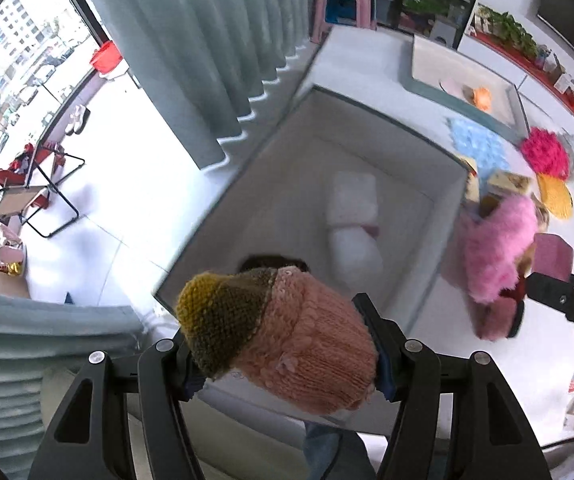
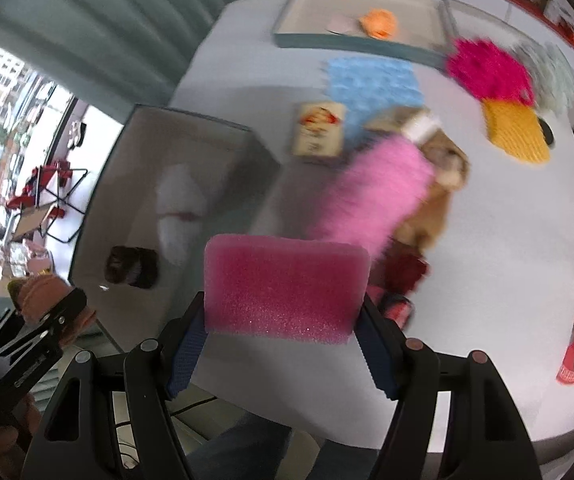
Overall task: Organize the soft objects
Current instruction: 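Lift the pink sponge with the right tool while the left tool lifts the knit hat toward the box, then lower the sponge and knit hat into the box and open both tools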
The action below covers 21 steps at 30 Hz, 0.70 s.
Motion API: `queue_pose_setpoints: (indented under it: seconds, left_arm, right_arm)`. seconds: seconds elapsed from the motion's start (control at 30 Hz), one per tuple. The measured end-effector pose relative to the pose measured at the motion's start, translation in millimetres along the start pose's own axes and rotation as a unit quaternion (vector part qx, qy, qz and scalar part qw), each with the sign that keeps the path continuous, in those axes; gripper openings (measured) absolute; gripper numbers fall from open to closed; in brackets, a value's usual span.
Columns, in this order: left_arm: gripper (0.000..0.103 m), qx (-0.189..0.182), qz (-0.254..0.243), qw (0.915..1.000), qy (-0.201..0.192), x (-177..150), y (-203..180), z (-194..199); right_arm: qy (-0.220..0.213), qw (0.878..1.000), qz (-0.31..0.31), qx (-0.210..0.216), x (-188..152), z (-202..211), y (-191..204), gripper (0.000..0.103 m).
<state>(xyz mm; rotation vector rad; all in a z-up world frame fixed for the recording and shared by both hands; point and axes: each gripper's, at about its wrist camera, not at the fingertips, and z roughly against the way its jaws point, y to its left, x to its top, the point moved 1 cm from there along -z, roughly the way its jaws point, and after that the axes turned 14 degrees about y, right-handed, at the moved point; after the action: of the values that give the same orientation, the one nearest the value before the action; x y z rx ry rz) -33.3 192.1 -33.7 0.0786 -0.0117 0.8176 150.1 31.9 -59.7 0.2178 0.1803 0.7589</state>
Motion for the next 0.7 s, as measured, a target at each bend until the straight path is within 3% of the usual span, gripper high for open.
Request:
queue_pose_setpoints:
  seconds: [0.3,0.7]
  left_arm:
    - [0.065,-0.015,0.02,0.9996,-0.01,29,30,-16]
    - [0.065,-0.017,0.007,0.9998,0.006,56,28,-42]
  right_arm:
    - [0.0,0.996,0.082,-0.04,32,-7,90,0.073]
    - [0.007,0.992,0.088,-0.085,54,-14,114,0.073]
